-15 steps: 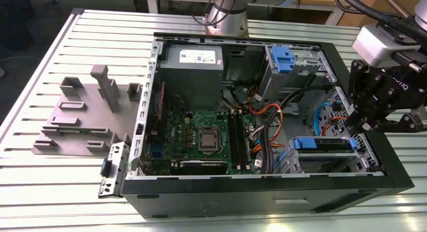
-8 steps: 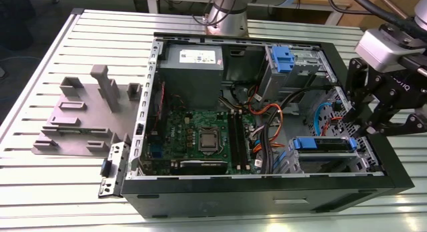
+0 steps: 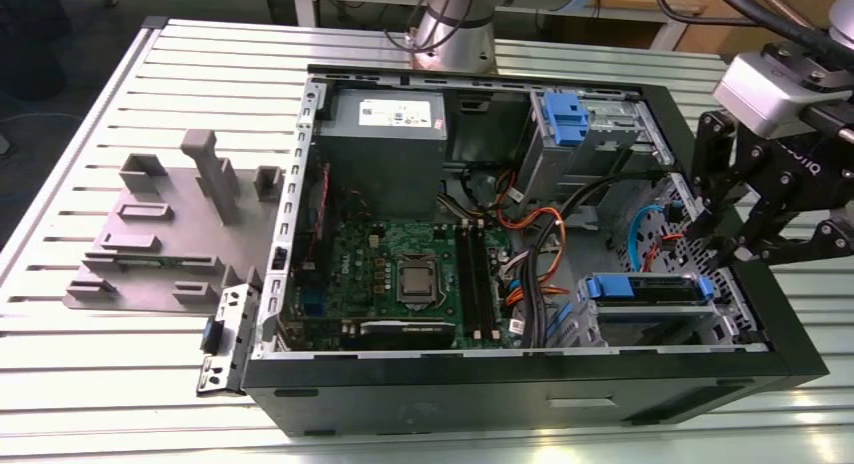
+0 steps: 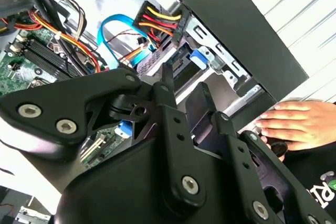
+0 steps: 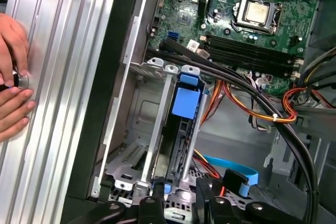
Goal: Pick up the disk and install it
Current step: 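Insert the first disk wire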
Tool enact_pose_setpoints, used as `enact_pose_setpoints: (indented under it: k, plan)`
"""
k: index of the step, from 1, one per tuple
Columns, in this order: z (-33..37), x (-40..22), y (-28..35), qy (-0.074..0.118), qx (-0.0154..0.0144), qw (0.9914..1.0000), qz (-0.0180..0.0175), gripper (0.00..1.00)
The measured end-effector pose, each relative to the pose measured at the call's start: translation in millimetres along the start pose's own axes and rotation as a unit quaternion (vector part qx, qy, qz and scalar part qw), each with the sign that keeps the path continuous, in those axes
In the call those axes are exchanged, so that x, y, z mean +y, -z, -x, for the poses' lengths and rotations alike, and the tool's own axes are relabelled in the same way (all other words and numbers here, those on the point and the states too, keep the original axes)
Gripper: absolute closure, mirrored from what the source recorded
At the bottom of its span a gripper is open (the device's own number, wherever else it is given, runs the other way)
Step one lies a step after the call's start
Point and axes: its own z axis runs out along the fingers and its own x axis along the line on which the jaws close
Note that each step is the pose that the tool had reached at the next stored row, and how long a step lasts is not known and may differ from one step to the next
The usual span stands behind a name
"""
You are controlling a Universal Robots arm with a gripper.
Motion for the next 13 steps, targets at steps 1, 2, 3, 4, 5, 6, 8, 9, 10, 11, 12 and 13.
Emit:
enact_pose_setpoints:
  k: [1,2,3,4,5,6,8,9,10,11,12,13]
  plan:
    - [1.2,-0.9,-0.1,0.000,0.0001,1.00000,0.0007,0.63]
    - [2.7,-2.0,-0.3,0.000,0.0004,1.00000,0.0016,0.63]
    - [4.0,-2.7,-0.5,0.000,0.0009,1.00000,0.0025,0.63]
    - [5.3,-3.5,-0.9,0.000,0.0016,0.99999,0.0034,0.63]
    - [6.4,-4.2,-1.2,0.000,0.0026,0.99999,0.0043,0.63]
    - [7.2,-4.7,-1.5,0.000,0.0040,0.99998,0.0051,0.63]
    - [8.0,-5.4,-2.3,0.001,0.0081,0.99994,0.0070,0.63]
    - [8.1,-5.5,-2.7,0.001,0.0100,0.99992,0.0078,0.63]
    - [8.1,-5.7,-2.9,0.003,0.0115,0.99990,0.0082,0.63]
    - [8.1,-5.7,-3.1,0.005,0.0124,0.99988,0.0084,0.63]
    - [8.1,-5.8,-3.1,0.007,0.0131,0.99985,0.0084,0.63]
    - [8.2,-5.9,-3.1,0.009,0.0135,0.99983,0.0085,0.63]
